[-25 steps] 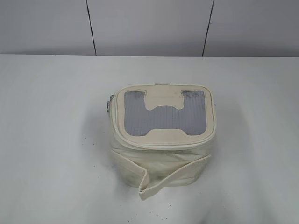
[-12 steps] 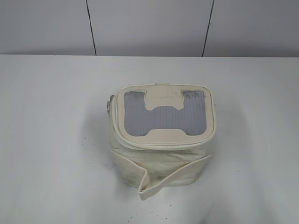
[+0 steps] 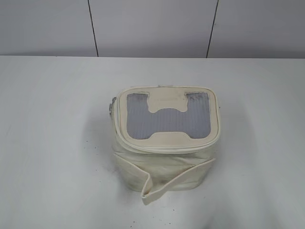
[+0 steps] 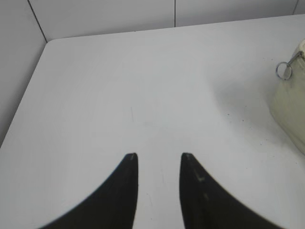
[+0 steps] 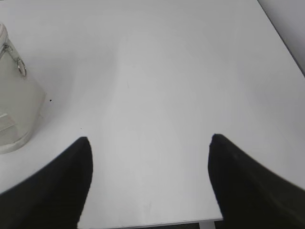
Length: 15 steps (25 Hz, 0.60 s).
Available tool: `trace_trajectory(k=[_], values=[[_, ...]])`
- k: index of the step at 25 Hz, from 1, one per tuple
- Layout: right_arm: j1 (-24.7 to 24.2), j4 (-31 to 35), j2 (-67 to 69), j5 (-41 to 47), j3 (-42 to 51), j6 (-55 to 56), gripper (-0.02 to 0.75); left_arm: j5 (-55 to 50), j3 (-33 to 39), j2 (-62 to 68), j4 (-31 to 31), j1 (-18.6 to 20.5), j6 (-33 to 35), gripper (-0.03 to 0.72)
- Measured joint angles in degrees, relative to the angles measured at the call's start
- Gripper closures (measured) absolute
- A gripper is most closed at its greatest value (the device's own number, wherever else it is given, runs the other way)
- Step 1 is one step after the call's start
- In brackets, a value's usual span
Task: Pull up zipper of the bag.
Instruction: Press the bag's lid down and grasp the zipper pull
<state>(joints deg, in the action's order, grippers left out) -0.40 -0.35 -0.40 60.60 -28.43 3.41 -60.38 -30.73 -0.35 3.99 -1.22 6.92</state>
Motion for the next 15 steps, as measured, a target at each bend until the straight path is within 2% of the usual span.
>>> trace_trajectory(k=[15], values=[[0.0,0.0,0.0,0.0,0.0,0.0,0.152,0.0,0.0,0.0,0.0,0.0,0.0,0.45]])
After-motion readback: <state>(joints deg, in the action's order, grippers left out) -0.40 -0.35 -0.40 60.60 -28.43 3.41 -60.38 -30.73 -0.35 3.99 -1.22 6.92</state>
